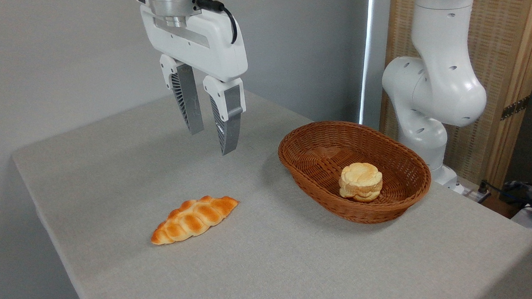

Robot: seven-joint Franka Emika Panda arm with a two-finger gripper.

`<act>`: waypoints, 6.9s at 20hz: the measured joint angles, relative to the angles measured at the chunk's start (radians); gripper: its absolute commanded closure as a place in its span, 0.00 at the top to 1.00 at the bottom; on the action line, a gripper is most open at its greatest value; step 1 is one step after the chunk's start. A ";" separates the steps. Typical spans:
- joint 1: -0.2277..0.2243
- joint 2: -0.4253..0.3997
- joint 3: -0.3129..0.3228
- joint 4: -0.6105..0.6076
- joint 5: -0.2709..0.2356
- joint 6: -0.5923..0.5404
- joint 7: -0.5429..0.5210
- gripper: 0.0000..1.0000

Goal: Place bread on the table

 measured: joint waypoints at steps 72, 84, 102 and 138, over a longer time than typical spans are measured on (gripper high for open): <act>-0.021 -0.683 0.029 -1.063 0.225 0.157 0.339 1.00; -0.022 -0.682 0.029 -1.066 0.239 0.190 0.339 1.00; -0.022 -0.682 0.029 -1.148 0.248 0.265 0.339 0.48; -0.106 -0.228 0.097 -0.466 0.143 0.272 0.339 1.00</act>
